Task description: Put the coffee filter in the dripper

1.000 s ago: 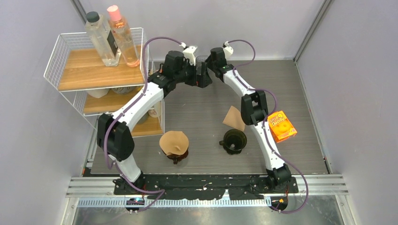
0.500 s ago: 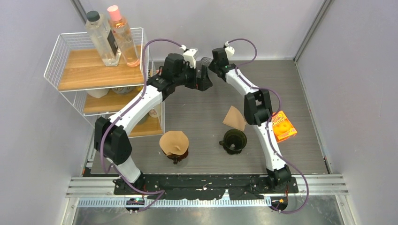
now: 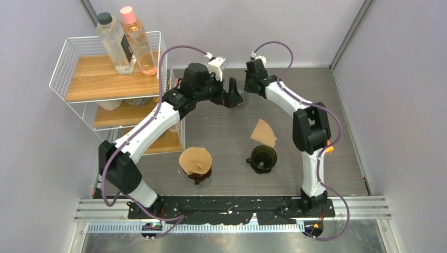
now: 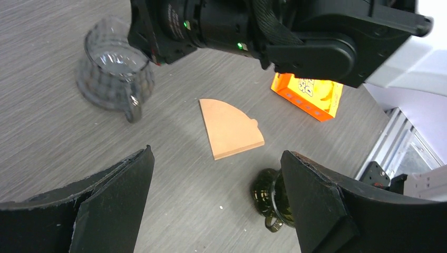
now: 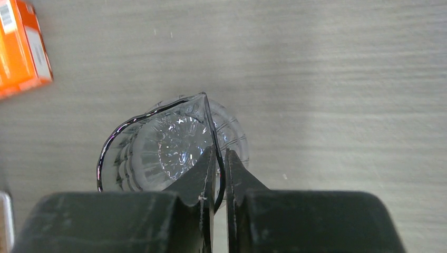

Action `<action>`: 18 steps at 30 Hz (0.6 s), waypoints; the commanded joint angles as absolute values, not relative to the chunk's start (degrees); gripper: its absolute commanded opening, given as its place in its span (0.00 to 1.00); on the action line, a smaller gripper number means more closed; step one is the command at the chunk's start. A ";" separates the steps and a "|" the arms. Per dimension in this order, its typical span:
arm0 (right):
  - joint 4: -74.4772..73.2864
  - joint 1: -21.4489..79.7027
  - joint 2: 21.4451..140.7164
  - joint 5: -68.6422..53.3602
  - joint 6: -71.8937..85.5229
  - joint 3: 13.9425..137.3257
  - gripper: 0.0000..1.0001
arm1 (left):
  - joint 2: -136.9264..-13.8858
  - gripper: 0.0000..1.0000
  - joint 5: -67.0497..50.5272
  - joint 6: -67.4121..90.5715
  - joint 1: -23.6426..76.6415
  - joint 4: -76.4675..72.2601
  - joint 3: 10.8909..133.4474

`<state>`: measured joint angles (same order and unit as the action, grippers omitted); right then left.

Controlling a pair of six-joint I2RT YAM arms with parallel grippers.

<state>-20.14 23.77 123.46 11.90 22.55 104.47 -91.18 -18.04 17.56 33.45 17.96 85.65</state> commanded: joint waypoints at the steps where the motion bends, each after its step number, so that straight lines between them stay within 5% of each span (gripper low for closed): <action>1: -15.62 25.68 111.82 12.99 16.37 93.35 0.05 | -85.95 0.99 -18.67 17.04 35.07 19.45 84.32; 18: -13.95 36.90 99.18 15.88 17.95 71.97 0.12 | -68.10 0.99 -12.93 19.05 40.96 15.42 66.68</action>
<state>-17.23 35.70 102.52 15.29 16.47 73.17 -71.48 -14.94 18.02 40.88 19.03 68.55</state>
